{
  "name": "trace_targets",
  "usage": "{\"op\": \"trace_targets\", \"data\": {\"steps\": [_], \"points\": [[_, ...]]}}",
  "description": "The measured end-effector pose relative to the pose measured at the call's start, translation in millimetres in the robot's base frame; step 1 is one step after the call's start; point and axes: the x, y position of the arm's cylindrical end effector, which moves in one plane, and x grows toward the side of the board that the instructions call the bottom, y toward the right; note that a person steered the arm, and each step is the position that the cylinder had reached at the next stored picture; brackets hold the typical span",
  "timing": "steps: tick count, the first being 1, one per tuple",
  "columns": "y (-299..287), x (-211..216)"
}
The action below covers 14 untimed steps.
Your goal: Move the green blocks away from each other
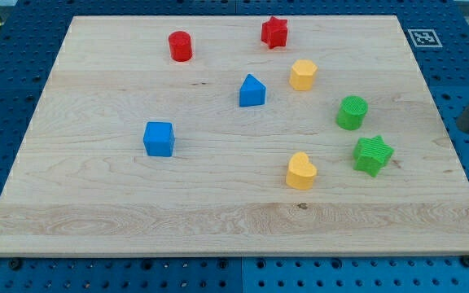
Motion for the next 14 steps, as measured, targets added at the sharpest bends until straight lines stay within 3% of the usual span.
{"op": "trace_targets", "data": {"steps": [5,7,9,14], "points": [[-93,0],[-93,-1],[-148,-18],[-158,26]]}}
